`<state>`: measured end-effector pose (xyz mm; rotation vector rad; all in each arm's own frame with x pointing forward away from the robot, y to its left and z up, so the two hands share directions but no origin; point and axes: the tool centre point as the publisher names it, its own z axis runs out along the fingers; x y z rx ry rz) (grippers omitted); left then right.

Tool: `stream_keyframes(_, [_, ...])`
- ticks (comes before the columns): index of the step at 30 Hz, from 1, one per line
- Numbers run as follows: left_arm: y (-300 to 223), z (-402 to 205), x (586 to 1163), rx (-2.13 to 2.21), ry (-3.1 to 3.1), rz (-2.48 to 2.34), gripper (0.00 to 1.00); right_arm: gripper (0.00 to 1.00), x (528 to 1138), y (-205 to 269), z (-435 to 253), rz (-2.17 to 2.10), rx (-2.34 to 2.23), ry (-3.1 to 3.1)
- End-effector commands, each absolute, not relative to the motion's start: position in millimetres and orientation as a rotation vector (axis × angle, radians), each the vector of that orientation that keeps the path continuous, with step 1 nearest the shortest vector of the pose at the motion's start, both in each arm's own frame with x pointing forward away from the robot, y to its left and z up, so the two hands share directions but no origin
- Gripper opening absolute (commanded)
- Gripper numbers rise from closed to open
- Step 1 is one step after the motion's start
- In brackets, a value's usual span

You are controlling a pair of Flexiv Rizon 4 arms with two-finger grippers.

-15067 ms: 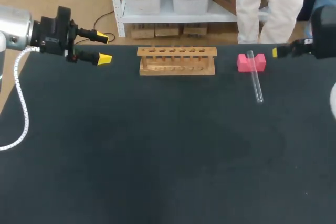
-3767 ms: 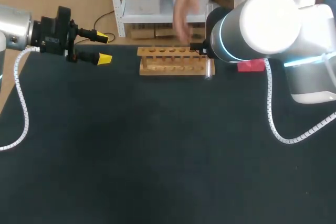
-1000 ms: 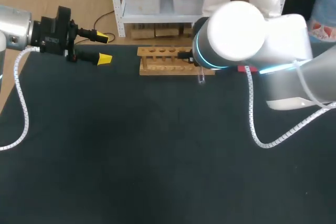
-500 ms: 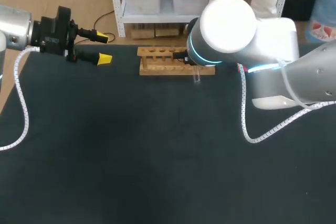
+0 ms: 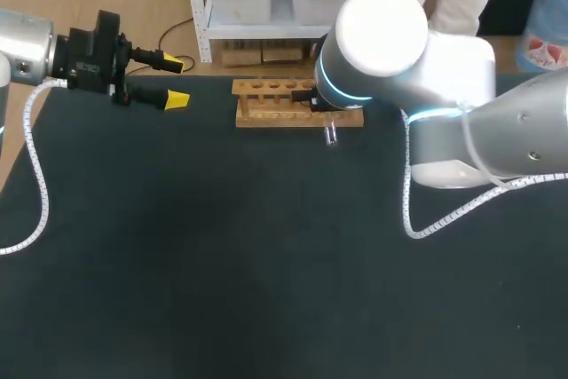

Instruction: Grasp the test tube, adjust it, and insert it.

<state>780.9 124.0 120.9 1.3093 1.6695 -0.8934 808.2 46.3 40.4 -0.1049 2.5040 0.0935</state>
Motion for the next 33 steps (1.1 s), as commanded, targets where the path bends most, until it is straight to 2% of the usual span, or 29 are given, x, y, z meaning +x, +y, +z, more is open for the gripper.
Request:
stream_keyframes(1, [124,120,779,1.307,1.666,-0.890,1.00,0.00,812,47,37,0.097,-0.109,2.522])
stream_keyframes(33, [124,120,779,1.307,1.666,-0.890,1.00,0.00,806,47,29,0.119,-0.137,2.575])
